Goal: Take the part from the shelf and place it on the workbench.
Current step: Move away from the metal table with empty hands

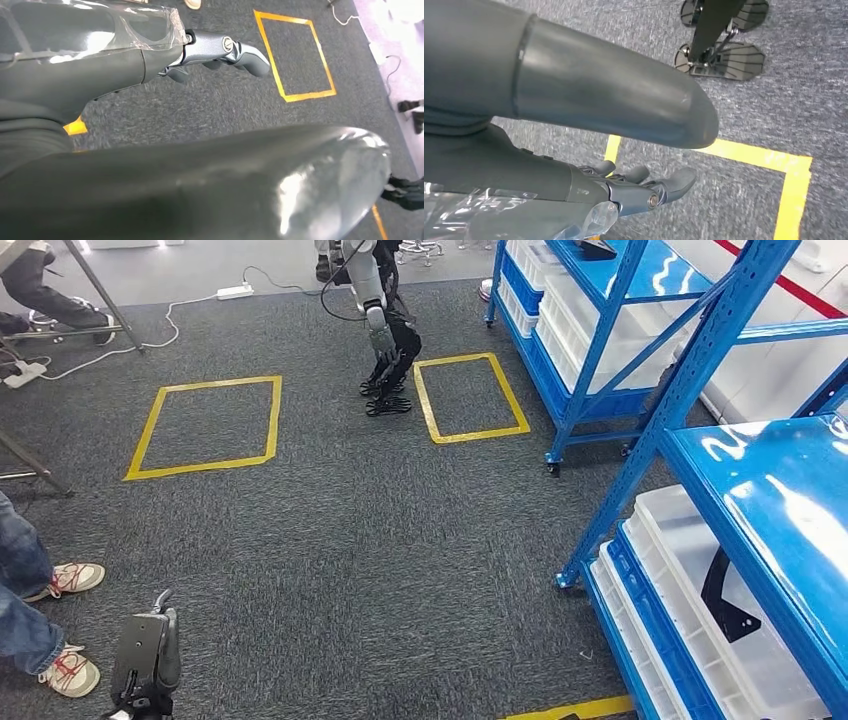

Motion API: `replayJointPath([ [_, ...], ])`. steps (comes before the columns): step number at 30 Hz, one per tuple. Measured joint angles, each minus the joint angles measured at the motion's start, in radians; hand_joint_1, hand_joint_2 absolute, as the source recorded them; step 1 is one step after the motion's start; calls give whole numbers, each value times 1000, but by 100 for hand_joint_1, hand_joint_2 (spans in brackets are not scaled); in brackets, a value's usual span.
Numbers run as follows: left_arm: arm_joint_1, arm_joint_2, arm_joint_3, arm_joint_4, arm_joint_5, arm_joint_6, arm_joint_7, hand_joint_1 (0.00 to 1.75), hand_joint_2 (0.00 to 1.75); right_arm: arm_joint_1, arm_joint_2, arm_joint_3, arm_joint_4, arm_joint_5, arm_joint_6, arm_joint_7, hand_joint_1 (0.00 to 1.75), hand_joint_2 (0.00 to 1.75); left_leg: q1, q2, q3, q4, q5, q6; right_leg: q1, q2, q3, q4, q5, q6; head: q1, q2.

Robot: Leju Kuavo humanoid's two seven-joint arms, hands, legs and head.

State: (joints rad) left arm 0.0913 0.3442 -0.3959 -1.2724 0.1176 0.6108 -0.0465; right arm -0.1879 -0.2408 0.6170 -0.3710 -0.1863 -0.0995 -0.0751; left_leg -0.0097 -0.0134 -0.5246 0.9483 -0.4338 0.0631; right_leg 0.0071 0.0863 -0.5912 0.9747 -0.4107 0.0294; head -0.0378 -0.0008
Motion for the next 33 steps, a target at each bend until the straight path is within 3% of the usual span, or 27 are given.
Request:
replayJointPath([
  [2,-2,-1,-7,4,5,8,-8,0,0,0,0,0,2,-1,-1,-7,0,0,1,19,1,-4,6,10,0,-44,-41,95,-60,8,2,0],
  [4,-2,-2,-14,7,4,10,-7,0,0,-1,2,1,2,-2,-1,-10,0,0,-1,37,-1,-3,6,13,-2,-69,-103,237,-129,15,4,0],
  [5,-3,-2,-17,9,2,10,-5,0,0,0,4,1,2,-5,0,-10,0,0,-1,47,-2,-3,6,13,-4,-72,-120,280,-142,18,4,0],
  [6,-4,-2,-20,10,0,11,-4,0,0,0,6,1,4,-10,2,-11,0,0,-1,56,-2,-3,6,13,-5,-75,-119,284,-136,19,4,0],
  [7,-7,-3,-24,11,-1,12,-3,0,0,2,7,1,6,-18,5,-12,0,0,-1,65,-2,-3,6,13,-7,-79,-96,246,-113,19,4,0],
  [9,-11,-4,-32,13,-2,15,-3,0,0,4,9,0,10,-35,9,-16,0,0,-4,81,0,-2,3,9,-6,-115,-16,98,-55,16,4,0],
  [11,-15,-4,-39,15,-2,21,-3,0,0,6,12,0,14,-47,9,-27,0,0,-10,97,2,1,-2,1,-3,-143,35,-1,-26,6,4,0],
  [14,-20,-1,-43,14,-8,28,9,0,0,12,14,0,22,-61,6,-41,0,0,-10,119,5,4,-10,-15,0,-121,39,-18,-22,-11,3,0],
  [16,-19,4,-43,11,-17,28,25,0,0,17,13,-1,26,-72,4,-43,0,0,-5,90,-8,45,-40,-29,-4,-102,40,-21,-17,-21,2,0],
  [18,-10,11,-43,8,-23,29,38,0,0,21,12,-2,30,-81,3,-48,0,0,2,44,-62,169,-107,-40,-7,-84,38,-21,-14,-27,0,0],
  [20,3,16,-43,7,-24,34,46,0,0,28,12,-2,35,-92,4,-58,0,0,6,28,-124,299,-155,-45,-7,-61,36,-21,-12,-30,0,0],
  [21,10,16,-44,7,-22,39,44,0,0,32,12,-3,37,-97,5,-63,0,0,8,26,-134,318,-152,-46,-7,-49,36,-21,-12,-30,-1,0],
  [22,15,16,-43,7,-19,42,38,0,0,36,12,-4,40,-102,7,-67,0,0,9,23,-124,292,-130,-45,-8,-38,37,-21,-12,-29,-1,0],
  [25,20,17,-43,7,-13,46,14,0,0,45,12,-6,47,-114,13,-67,0,0,11,-10,-26,77,-27,-39,-8,-7,39,-20,-10,-24,-1,0],
  [27,19,17,-43,7,-21,46,11,0,0,50,13,-7,51,-116,17,-60,0,0,8,-27,3,8,-4,-32,-7,10,35,-20,-8,-15,0,0],
  [29,14,17,-46,7,-40,47,20,0,0,57,13,-7,57,-107,19,-48,0,0,6,-15,2,2,-1,-21,-8,22,30,-22,-5,-3,0,0],
  [31,4,17,-48,4,-57,46,32,0,0,62,15,-6,62,-92,21,-40,0,0,8,1,3,-6,6,-7,-8,-2,18,1,-23,6,1,0],
  [33,-2,19,-49,-1,-69,46,46,0,0,60,19,-5,64,-82,22,-35,0,0,7,19,4,-10,10,3,-8,-49,-28,106,-86,14,4,0],
])
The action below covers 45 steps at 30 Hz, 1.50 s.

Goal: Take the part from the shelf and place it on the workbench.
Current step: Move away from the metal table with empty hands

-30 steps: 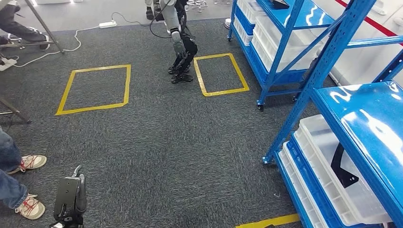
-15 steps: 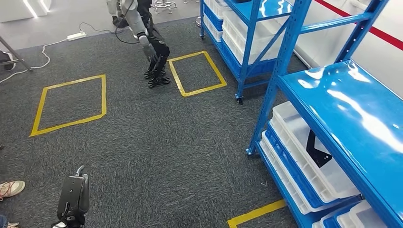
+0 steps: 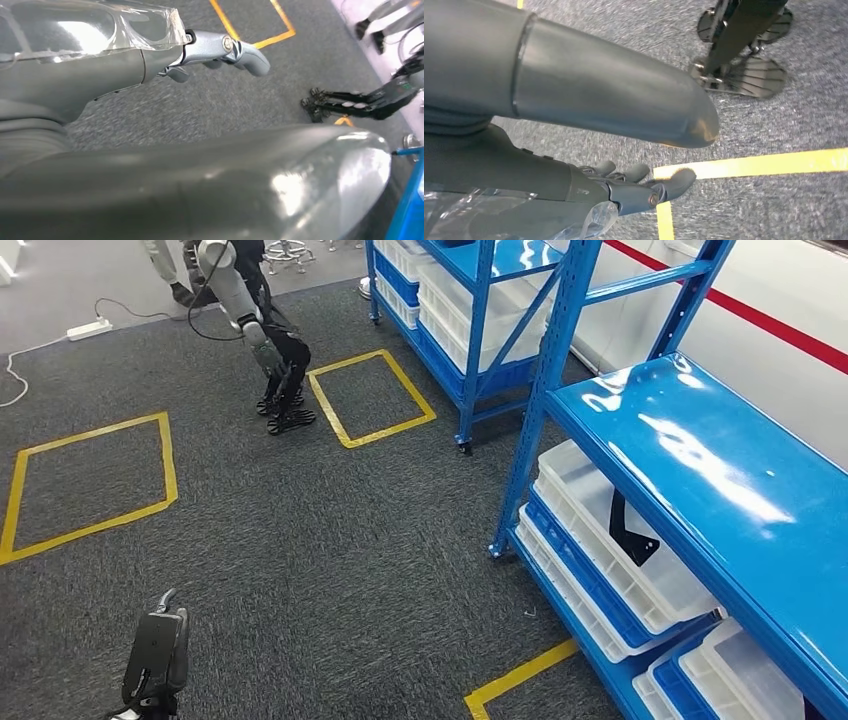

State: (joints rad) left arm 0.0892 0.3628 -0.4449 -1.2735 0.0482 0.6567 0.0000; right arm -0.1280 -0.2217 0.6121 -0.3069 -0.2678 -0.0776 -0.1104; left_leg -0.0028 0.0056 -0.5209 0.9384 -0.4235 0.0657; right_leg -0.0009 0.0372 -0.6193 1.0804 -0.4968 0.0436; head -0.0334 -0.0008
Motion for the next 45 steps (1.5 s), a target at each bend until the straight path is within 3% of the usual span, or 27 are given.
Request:
replayJointPath([
  [2,0,1,-1,-4,-7,0,14,0,0,-2,6,0,1,5,0,3,0,0,-3,22,-2,0,0,3,-2,-21,-64,143,-64,7,1,0],
  [3,1,2,-2,-5,-9,0,18,0,0,-3,9,1,1,6,-1,4,0,0,-3,32,-2,1,0,3,-3,-25,-80,180,-73,9,1,0],
  [4,1,2,-3,-8,-10,0,22,0,44,-3,11,1,2,6,-2,5,0,0,-3,42,-2,1,-1,3,-5,-27,-75,177,-62,11,1,0],
  [5,1,2,-4,-10,-11,0,23,0,87,-2,13,2,3,6,-4,6,0,0,-3,51,-1,1,-1,2,-6,-33,-48,128,-34,12,1,0],
  [7,2,3,-6,-14,-13,1,24,0,175,-2,14,2,4,5,-6,6,0,0,-6,68,0,5,-5,-3,-6,-72,33,-24,26,10,1,0],
  [9,6,7,-8,-18,-15,3,24,0,175,-4,15,2,5,2,-6,6,0,0,-11,84,2,8,-10,-13,-3,-98,77,-115,52,0,0,0],
  [11,8,10,-10,-25,-17,7,26,0,175,-4,14,2,7,-2,-7,8,0,0,-12,101,4,9,-13,-23,1,-84,77,-124,55,-14,-1,0],
  [13,8,12,-12,-32,-17,11,27,0,175,-3,13,2,10,-5,-6,10,0,0,-6,79,-1,31,-31,-37,-2,-66,77,-127,60,-27,-1,0],
  [15,11,15,-14,-35,-17,14,31,0,175,-4,13,2,11,-6,-6,12,0,0,-1,28,-41,127,-88,-51,-6,-49,75,-129,65,-36,-2,0],
  [17,17,17,-17,-35,-17,14,36,0,175,-5,14,2,11,-8,-6,13,0,0,2,8,-107,269,-152,-57,-6,-27,71,-128,68,-41,-2,0],
  [19,21,17,-19,-35,-16,14,37,0,175,-5,14,2,11,-9,-6,15,0,0,3,5,-131,319,-154,-57,-6,-2,69,-127,71,-41,-2,0],
  [21,19,17,-20,-35,-12,14,36,0,175,-4,14,2,12,-10,-6,18,0,0,5,-6,-80,211,-89,-53,-7,24,70,-127,73,-39,-2,0],
  [23,16,17,-20,-35,-6,14,35,0,175,-6,16,2,12,-11,-6,21,0,0,6,-41,-15,66,-32,-45,-5,47,69,-126,76,-33,-2,0],
  [25,15,17,-20,-35,-1,14,34,0,175,-6,18,2,12,-14,-9,23,0,0,3,-55,6,12,-18,-38,-4,65,63,-126,79,-23,-2,0],
  [26,14,17,-21,-35,2,14,34,0,175,-4,17,2,13,-16,-11,24,0,0,1,-46,5,11,-15,-34,-5,74,59,-128,81,-18,-2,0],
  [27,12,17,-21,-35,4,14,33,0,175,-1,15,3,14,-19,-13,25,0,0,2,-37,5,8,-12,-27,-6,74,57,-126,81,-12,-2,0],
  [29,9,16,-21,-35,9,16,30,0,175,1,13,3,15,-23,-14,26,0,0,4,-20,6,1,-4,-13,-6,39,39,-89,55,-5,-1,0],
  [31,9,16,-22,-35,16,17,24,0,175,0,11,3,16,-27,-14,27,0,0,3,-1,5,-1,-1,-5,-6,-10,-14,28,-13,0,0,0],
  [32,10,16,-22,-35,19,17,22,0,175,-1,10,3,16,-27,-14,28,0,0,1,10,3,-1,-1,-3,-7,-19,-46,100,-45,2,0,0],
  [34,11,15,-23,-35,25,17,20,0,175,-3,7,3,16,-28,-14,31,0,0,0,30,2,0,-2,-4,-8,-25,-77,175,-65,6,0,0],
  [35,11,15,-24,-35,28,17,20,0,175,-2,5,3,16,-28,-14,32,0,0,1,40,2,0,-2,-4,-8,-28,-64,153,-46,7,0,0],
  [37,9,14,-25,-35,32,15,18,0,175,-2,2,3,16,-29,-14,34,0,0,1,57,4,1,-5,-9,-9,-56,11,13,16,7,0,0],
  [39,6,14,-27,-35,34,13,16,0,175,-5,1,3,16,-30,-13,35,0,0,-4,73,5,6,-11,-18,-6,-82,67,-100,52,0,0,0],
  [40,3,14,-28,-35,34,12,14,0,175,-6,0,3,16,-30,-13,36,0,0,-7,81,6,7,-13,-23,-4,-86,74,-120,55,-5,0,0],
  [42,-1,14,-30,-35,35,11,12,0,175,-7,0,3,16,-30,-14,38,0,0,-6,93,7,8,-16,-34,-2,-66,71,-122,58,-19,0,0],
  [44,-5,13,-34,-35,35,11,11,0,175,-8,-1,3,16,-31,-14,40,0,0,0,68,-2,39,-39,-47,-5,-51,70,-124,62,-30,-1,0],
  [45,-5,13,-35,-35,35,12,11,0,175,-8,-1,3,16,-32,-14,40,0,0,2,46,-22,85,-67,-53,-7,-44,70,-125,65,-34,-2,0],
])
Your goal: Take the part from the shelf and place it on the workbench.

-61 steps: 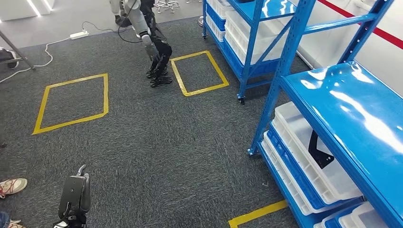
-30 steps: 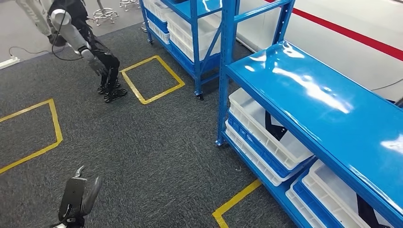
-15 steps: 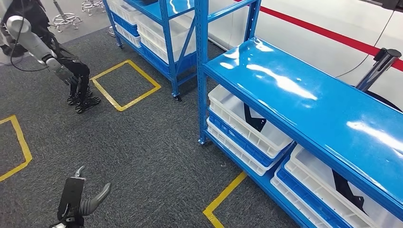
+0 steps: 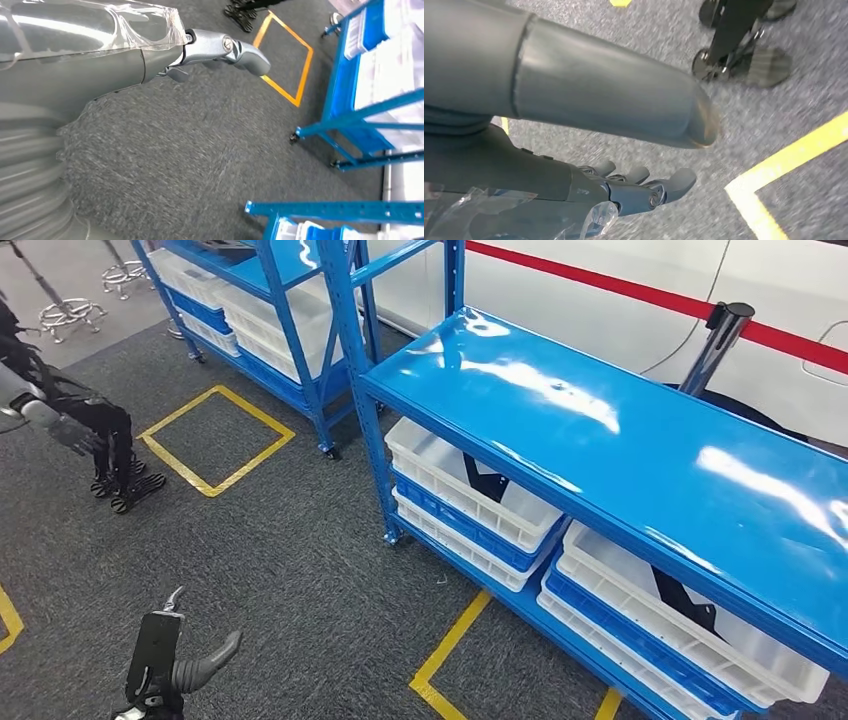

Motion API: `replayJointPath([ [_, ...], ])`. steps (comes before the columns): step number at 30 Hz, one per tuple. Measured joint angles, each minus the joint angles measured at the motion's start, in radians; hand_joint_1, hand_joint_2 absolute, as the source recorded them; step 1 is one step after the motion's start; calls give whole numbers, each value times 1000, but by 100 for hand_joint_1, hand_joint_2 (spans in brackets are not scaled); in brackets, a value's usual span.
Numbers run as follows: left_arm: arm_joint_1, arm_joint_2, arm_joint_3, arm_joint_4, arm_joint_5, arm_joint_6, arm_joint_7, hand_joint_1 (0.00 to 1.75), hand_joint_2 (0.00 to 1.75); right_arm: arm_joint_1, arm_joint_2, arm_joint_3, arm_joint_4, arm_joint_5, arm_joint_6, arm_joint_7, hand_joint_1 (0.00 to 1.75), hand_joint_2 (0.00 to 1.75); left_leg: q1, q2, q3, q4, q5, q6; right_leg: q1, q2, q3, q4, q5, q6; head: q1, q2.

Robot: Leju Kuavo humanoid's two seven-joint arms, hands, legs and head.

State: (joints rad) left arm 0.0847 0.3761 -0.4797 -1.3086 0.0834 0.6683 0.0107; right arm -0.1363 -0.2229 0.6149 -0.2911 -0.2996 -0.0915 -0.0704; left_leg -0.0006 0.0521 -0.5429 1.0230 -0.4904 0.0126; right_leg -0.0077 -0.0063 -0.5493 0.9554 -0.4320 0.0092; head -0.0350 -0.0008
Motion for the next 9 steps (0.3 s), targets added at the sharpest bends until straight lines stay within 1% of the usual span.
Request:
replayJointPath([
  [1,2,0,-1,0,0,0,0,0,175,-1,0,0,0,-1,0,0,0,0,2,-21,-30,67,-35,-5,0,8,-1,0,1,-3,-1,0],
  [2,4,0,-2,0,1,0,0,0,175,-1,0,0,0,-2,0,-1,0,0,2,-32,-65,143,-70,-7,0,18,-3,0,2,-5,-1,0],
  [3,8,0,-4,0,1,0,1,0,175,-1,0,0,0,-2,0,-2,0,0,2,-37,-95,206,-92,-8,0,29,-4,1,3,-7,-1,0],
  [4,10,0,-6,0,2,0,3,0,175,0,0,0,0,-3,0,-3,0,0,3,-39,-111,237,-95,-7,1,40,-5,1,4,-7,-1,0],
  [5,11,0,-7,0,3,0,4,0,175,1,0,0,0,-3,0,-3,0,0,2,-41,-107,226,-78,-5,1,52,-5,1,5,-7,-1,0],
  [6,11,1,-7,0,3,0,6,0,175,2,0,0,0,-4,0,-3,0,0,2,-47,-83,174,-46,-1,1,64,-3,1,5,-7,-1,0],
  [7,11,1,-7,0,3,0,6,0,175,2,0,0,0,-4,0,-3,0,0,2,-64,-47,95,-7,5,0,74,-3,1,6,-5,-2,0],
  [8,11,2,-7,0,3,0,7,0,175,2,2,0,0,-4,0,-4,0,0,1,-83,-11,19,24,10,2,86,-4,1,7,-3,-2,0],
  [9,10,3,-7,0,3,0,7,0,175,2,2,0,0,-4,1,-4,0,0,1,-96,10,-26,42,14,2,92,-4,2,8,-2,-2,0],
])
